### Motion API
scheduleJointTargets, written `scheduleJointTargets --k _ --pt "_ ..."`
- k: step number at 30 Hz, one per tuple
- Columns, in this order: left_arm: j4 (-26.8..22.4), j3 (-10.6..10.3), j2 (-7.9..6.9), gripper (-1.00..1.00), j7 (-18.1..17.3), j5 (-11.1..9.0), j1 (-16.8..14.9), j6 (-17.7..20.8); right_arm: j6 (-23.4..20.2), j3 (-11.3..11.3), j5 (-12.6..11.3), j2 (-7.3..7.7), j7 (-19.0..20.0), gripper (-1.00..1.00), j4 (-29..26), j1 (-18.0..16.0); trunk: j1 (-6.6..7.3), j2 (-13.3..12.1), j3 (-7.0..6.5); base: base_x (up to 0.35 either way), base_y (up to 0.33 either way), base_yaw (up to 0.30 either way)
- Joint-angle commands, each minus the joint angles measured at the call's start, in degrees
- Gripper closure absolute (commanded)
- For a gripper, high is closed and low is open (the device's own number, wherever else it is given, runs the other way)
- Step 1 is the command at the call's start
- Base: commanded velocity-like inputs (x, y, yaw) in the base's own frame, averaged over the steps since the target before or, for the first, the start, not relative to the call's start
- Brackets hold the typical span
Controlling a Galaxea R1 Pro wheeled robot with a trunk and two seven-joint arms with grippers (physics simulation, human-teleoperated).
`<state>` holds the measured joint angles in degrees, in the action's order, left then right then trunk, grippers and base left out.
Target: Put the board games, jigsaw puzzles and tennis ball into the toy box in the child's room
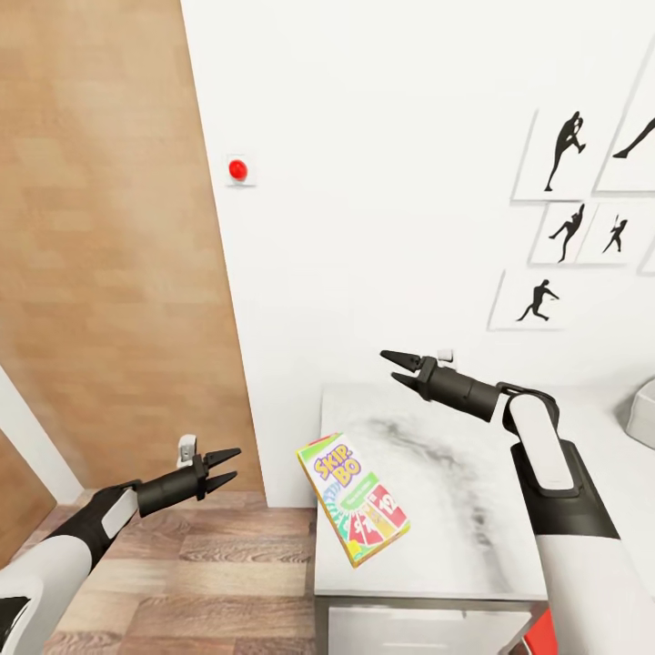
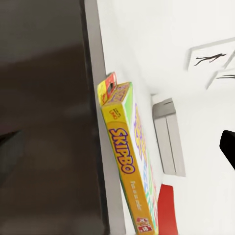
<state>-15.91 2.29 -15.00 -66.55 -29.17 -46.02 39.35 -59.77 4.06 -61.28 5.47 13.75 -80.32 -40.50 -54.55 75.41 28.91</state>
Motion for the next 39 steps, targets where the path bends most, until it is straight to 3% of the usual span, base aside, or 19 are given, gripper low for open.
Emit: scheduleJointTargets --k 1,5,22,30,39 --pt "0.0 0.2 0.04 -1.0 -0.1 0.1 0.0 0.5 -0.2 0.1 0.4 0.03 0.4 -1.0 0.1 -0.1 -0.22 0.5 0.24 0.0 0.0 0.0" --pt "0.1 0.2 0.38 -1.0 -0.1 0.1 0.0 0.5 -0.2 0.1 0.2 0.12 -0.2 -1.0 0.2 -0.1 -1.1 2.1 0.96 0.0 0.0 0.0" --pt "0.4 0.1 1.45 -1.0 -0.1 0.1 0.0 0.5 -0.2 0.2 0.0 0.23 -0.4 -1.0 0.3 0.3 -1.1 2.1 0.96 0.0 -0.049 0.0" --pt "0.4 0.2 1.63 -1.0 -0.2 0.1 0.0 0.5 -0.2 0.1 -2.3 0.25 -0.5 -1.0 0.2 0.4 -1.1 2.1 0.96 0.0 -0.092 0.0" --pt "0.4 0.2 1.64 -1.0 -0.2 0.2 0.0 0.4 -0.2 0.0 -2.9 0.25 -0.5 -1.0 0.1 0.4 -1.1 2.1 0.96 0.076 -0.048 0.0"
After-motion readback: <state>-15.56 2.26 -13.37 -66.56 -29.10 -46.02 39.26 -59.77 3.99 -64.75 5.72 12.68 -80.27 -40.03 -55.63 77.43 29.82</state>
